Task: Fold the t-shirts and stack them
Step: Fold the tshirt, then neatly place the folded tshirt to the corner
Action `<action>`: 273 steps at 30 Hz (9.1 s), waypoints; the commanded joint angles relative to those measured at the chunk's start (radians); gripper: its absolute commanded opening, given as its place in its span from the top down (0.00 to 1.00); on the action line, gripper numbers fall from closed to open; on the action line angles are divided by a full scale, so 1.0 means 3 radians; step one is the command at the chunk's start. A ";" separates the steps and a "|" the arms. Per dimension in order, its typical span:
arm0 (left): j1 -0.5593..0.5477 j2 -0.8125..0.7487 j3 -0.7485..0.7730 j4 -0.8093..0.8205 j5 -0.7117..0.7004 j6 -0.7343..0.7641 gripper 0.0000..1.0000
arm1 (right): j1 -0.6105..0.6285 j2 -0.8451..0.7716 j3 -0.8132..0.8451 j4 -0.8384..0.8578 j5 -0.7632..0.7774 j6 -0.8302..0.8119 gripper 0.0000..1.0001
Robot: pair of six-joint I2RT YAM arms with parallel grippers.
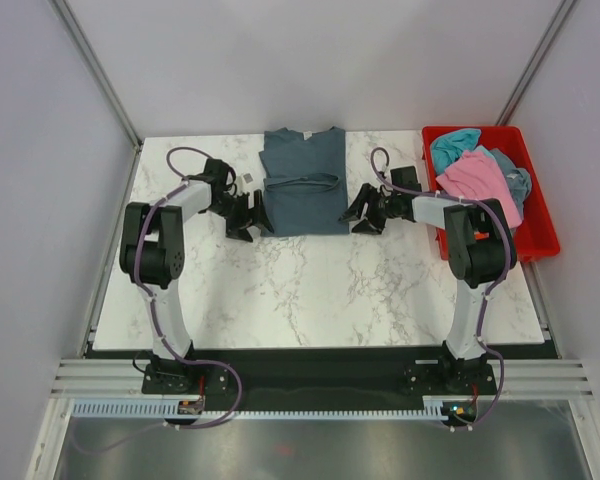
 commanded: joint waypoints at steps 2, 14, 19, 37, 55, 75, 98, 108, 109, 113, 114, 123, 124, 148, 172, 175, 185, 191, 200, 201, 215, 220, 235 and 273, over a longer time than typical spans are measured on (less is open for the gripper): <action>0.0012 0.0090 0.0143 0.0088 0.0108 -0.0116 0.16 | -0.0004 -0.0062 -0.0128 -0.0015 -0.0036 0.0065 0.32; 0.0012 0.0264 0.0266 0.0124 0.0169 -0.0182 0.17 | -0.0009 -0.0190 -0.0302 -0.0056 -0.0006 0.0075 0.32; 0.0012 0.0310 0.0286 0.0144 0.0169 -0.0198 0.18 | 0.0001 -0.0103 -0.0323 0.0020 0.0045 0.0085 0.34; 0.0012 0.0417 0.0307 0.0154 0.0190 -0.0167 0.33 | 0.0104 0.0199 -0.0124 0.0118 0.0030 0.0182 0.38; 0.0007 0.0417 0.0286 0.0216 0.0277 -0.0203 0.98 | 0.0099 0.0122 -0.0134 0.0123 0.0117 0.0029 0.84; 0.0007 -0.1106 -0.0404 0.0195 0.0578 -0.0295 0.98 | 0.0104 -0.1176 -0.0502 -0.0036 0.0092 -0.0043 1.00; 0.0007 -0.1992 -0.0922 0.0047 0.0538 -0.0264 0.98 | 0.0180 -0.1791 -0.0594 -0.0189 0.0020 -0.0109 1.00; 0.0007 -0.1322 0.0005 -0.0055 0.0170 0.0007 0.98 | 0.0180 -0.0983 0.0382 -0.0077 0.0045 -0.0293 1.00; 0.0007 -0.1281 0.0071 -0.0060 0.0159 0.0017 0.98 | 0.0175 -0.0840 0.0504 -0.0062 0.0045 -0.0288 1.00; 0.0012 -0.1020 0.0245 -0.0030 0.0103 0.0073 0.98 | 0.0180 -0.0497 0.0827 0.0000 0.0050 -0.0283 1.00; 0.0007 -0.0959 0.0291 -0.0025 0.0017 0.0084 0.98 | 0.0180 -0.0431 0.0888 0.0015 0.0051 -0.0283 1.00; 0.0007 -0.0125 0.1114 0.0098 -0.0316 0.0242 0.98 | 0.0180 0.0412 0.1604 0.0148 0.0076 -0.0247 1.00; 0.0007 0.0012 0.1251 0.0103 -0.0332 0.0273 0.98 | 0.0180 0.0464 0.1661 0.0153 0.0081 -0.0247 1.00; -0.0018 0.0933 0.2219 0.0400 -0.0985 0.0252 0.86 | 0.0267 0.1436 0.2612 0.0440 0.0332 -0.0160 0.95; 0.0176 -0.0232 0.0839 0.0098 -0.0286 -0.0131 0.09 | 0.0278 0.0603 0.1815 0.0394 -0.0174 -0.0104 0.02; 0.0217 -0.0222 0.0736 0.0093 -0.0291 -0.0116 0.09 | 0.0278 0.0705 0.1769 0.0409 -0.0256 -0.0063 0.02; 0.0299 0.0238 0.0772 0.0093 -0.0214 -0.0049 0.09 | 0.0267 0.1022 0.1753 0.0445 -0.0282 0.0009 0.02; 0.0339 0.0581 0.0981 0.0195 -0.0142 -0.0131 0.04 | 0.0278 0.1114 0.1723 0.0445 -0.0277 -0.0012 0.02; 0.0370 0.0852 0.1120 0.0277 0.0179 -0.0228 0.20 | 0.0298 0.1155 0.1651 0.0404 -0.0220 -0.0083 0.02; 0.0370 0.0867 0.1120 0.0302 0.0210 -0.0243 0.24 | 0.0298 0.1160 0.1656 0.0394 -0.0205 -0.0109 0.02; 0.0299 0.1164 0.1309 0.0512 0.0747 -0.0315 0.53 | 0.0380 0.1119 0.1585 0.0383 -0.0139 -0.0196 0.02; 0.0299 0.1062 0.1222 0.0492 0.0676 -0.0310 0.74 | 0.0380 0.1084 0.1584 0.0302 -0.0113 -0.0222 0.02; 0.0319 0.0382 0.1038 -0.0106 0.0415 0.0559 0.98 | 0.0283 0.0026 0.1666 -0.0296 0.0362 -0.1121 0.02; 0.1392 -0.0764 -0.0107 -0.0516 -0.1820 0.2124 0.98 | -0.0285 -0.1105 0.0863 -0.0353 0.0409 -0.1157 0.02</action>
